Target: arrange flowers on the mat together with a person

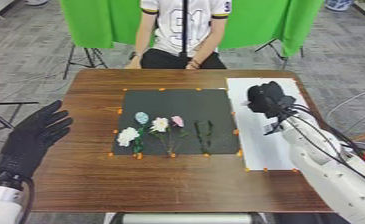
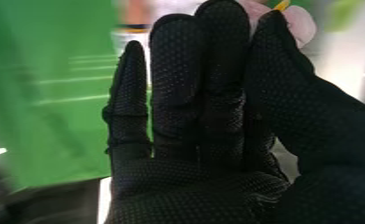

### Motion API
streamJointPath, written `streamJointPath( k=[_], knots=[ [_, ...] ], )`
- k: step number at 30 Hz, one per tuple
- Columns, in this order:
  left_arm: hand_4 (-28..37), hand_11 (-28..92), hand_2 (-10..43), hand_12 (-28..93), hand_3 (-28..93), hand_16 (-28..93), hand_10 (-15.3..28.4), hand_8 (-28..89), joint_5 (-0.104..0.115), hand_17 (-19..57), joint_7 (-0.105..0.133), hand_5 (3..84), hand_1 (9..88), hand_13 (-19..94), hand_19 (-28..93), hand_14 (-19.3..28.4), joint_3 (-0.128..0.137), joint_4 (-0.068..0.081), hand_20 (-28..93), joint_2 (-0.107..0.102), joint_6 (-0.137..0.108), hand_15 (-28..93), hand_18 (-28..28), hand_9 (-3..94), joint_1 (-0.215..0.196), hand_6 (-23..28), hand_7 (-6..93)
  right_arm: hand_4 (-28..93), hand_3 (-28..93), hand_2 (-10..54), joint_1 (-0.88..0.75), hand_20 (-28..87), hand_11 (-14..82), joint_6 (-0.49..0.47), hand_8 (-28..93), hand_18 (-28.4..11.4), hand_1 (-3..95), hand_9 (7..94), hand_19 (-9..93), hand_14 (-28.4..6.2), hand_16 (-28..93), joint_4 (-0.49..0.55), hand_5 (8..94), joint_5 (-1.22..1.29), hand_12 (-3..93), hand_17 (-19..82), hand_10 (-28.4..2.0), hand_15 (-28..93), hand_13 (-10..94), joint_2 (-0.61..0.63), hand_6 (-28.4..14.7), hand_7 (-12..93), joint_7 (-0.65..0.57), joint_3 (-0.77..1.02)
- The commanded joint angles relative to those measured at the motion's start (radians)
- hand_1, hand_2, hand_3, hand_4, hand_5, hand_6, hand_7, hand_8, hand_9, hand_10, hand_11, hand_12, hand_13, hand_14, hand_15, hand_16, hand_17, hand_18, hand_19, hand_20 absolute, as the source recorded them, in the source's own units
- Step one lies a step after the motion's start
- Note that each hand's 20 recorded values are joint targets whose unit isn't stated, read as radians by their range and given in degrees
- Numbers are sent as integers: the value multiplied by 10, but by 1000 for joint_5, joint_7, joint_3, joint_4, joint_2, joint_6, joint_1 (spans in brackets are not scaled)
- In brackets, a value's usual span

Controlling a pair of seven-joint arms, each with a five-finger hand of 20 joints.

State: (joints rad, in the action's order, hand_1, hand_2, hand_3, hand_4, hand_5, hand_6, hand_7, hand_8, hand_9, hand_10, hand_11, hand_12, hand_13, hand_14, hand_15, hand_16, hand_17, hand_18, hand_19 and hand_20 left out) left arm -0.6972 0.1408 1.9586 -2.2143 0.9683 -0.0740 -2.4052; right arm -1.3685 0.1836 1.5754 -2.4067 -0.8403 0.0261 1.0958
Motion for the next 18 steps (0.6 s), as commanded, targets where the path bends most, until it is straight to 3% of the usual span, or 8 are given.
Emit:
streamJointPath(
  k=[1, 4, 5, 18],
  knots=[
    [-250, 180, -19, 196, 697, 39, 126, -78, 6, -81, -19, 334, 258, 225, 454, 151, -18, 9, 123, 3, -5, 261, 229, 289, 8, 46, 157, -283, 777, -95, 112, 419, 185, -37, -3, -144, 490, 863, 623, -35, 375, 10, 660, -51, 456, 269, -45, 503, 712, -136, 43, 517, 55, -162],
    [-250, 180, -19, 196, 698, 39, 125, -78, 11, -81, -11, 334, 257, 225, 454, 152, -18, 9, 123, -4, -10, 261, 229, 289, 3, 47, 157, -283, 776, -95, 139, 419, 183, -34, -3, -144, 490, 862, 623, -34, 375, -22, 660, -61, 457, 269, -45, 501, 712, -157, 44, 516, 55, -198],
    [-250, 180, -19, 197, 698, 39, 125, -78, -1, -81, -26, 334, 257, 225, 454, 152, -14, 12, 123, 16, 4, 261, 229, 289, 13, 47, 157, -283, 775, -95, 149, 419, 183, -37, -2, -144, 490, 862, 623, -34, 375, -36, 660, -70, 457, 269, -44, 501, 712, -165, 44, 517, 54, -207],
    [-250, 179, -18, 196, 697, 39, 126, -77, 2, -81, -21, 334, 258, 225, 453, 151, -12, 13, 123, 10, 5, 263, 229, 289, 9, 46, 157, -283, 768, -95, 192, 420, 179, -13, -3, -145, 492, 858, 626, -34, 377, -121, 658, -137, 456, 269, -45, 497, 710, -185, 46, 514, -22, -265]
  ],
)
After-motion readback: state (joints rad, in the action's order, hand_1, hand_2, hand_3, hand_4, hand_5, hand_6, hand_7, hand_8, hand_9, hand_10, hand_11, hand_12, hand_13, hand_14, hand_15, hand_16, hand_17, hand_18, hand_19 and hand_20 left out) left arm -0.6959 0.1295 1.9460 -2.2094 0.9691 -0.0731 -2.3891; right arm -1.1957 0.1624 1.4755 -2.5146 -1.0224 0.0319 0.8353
